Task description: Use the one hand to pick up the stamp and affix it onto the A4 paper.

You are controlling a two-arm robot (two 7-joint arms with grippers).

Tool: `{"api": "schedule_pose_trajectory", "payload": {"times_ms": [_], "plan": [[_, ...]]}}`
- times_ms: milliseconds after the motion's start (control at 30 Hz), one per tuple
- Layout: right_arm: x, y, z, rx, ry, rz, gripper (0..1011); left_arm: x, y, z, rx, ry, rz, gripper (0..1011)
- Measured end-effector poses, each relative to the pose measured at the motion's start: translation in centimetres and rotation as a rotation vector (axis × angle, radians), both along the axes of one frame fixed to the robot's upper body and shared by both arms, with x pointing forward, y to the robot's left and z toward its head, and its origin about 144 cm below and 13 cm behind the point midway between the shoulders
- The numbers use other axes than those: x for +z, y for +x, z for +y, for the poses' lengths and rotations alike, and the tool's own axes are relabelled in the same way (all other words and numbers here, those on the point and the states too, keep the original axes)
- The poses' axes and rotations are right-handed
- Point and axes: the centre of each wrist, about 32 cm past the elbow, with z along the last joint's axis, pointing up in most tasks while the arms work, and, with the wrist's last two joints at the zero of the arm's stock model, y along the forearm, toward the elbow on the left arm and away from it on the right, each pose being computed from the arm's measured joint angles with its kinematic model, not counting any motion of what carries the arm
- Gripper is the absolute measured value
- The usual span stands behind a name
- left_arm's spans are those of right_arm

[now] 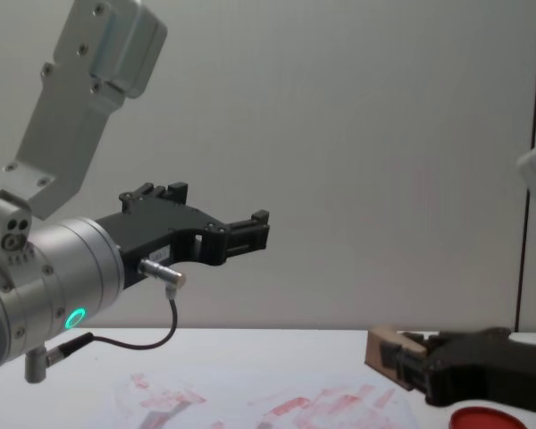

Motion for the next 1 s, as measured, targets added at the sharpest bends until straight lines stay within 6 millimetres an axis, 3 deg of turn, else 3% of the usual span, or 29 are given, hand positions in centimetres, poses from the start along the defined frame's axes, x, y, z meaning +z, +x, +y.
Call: {"api": "schedule_pose_trajectory", "payload": {"times_ms": [1000], "plan": [[-3.1,-2.0,-0.1,0.074,-0.097,0.065,216,0.0,0.0,0.0,0.0,0.0,0.0,1003]]}}
